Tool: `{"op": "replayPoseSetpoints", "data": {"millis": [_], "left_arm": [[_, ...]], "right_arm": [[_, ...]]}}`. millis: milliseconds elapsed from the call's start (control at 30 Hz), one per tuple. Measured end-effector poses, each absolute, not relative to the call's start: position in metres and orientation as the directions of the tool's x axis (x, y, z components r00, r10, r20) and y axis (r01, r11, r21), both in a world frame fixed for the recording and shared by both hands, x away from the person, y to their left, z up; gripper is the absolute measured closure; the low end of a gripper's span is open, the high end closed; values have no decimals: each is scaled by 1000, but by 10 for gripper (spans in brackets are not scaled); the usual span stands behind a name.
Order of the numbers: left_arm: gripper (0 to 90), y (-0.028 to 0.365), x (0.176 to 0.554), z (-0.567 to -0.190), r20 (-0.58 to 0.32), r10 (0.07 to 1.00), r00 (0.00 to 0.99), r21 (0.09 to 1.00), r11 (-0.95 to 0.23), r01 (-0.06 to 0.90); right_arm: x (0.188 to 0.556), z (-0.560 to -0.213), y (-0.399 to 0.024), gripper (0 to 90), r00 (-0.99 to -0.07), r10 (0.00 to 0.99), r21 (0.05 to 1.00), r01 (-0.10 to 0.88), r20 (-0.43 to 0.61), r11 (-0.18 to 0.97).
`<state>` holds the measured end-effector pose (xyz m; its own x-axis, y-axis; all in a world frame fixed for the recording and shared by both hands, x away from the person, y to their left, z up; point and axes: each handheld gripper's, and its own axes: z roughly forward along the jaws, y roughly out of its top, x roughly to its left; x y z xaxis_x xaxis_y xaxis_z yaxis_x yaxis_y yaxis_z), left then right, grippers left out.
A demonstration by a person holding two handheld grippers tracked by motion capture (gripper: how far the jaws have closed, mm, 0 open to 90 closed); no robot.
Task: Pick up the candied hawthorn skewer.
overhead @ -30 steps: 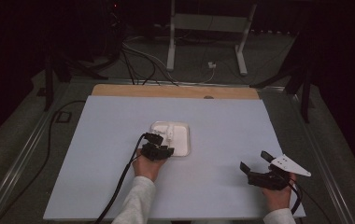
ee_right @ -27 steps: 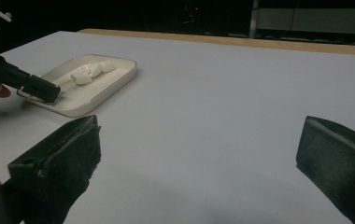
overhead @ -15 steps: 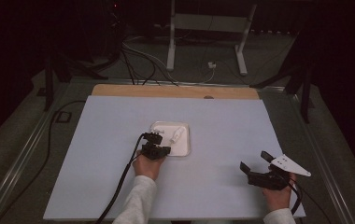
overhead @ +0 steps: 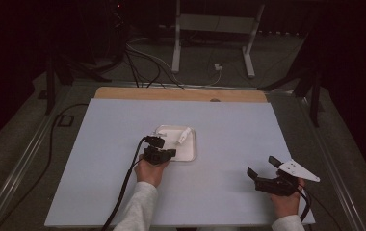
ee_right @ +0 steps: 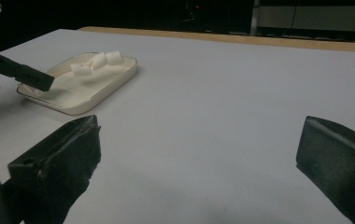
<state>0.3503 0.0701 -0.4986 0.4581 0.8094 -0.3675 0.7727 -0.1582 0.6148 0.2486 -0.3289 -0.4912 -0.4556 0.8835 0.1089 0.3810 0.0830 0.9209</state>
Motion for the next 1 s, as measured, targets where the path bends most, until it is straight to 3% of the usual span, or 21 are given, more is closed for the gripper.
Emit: {"op": "replayPoseSetpoints", "data": {"millis": [567,1000], "left_arm": [[900,100,314,-472,-292,781,552,773,-147,617],[900,125,282,-471,-276,753,598,814,-148,561]], "right_arm": [[250,-490,-329,0,-458,874,917,398,165,35],[257,-466,-314,0,-525,827,918,395,203,25]]}}
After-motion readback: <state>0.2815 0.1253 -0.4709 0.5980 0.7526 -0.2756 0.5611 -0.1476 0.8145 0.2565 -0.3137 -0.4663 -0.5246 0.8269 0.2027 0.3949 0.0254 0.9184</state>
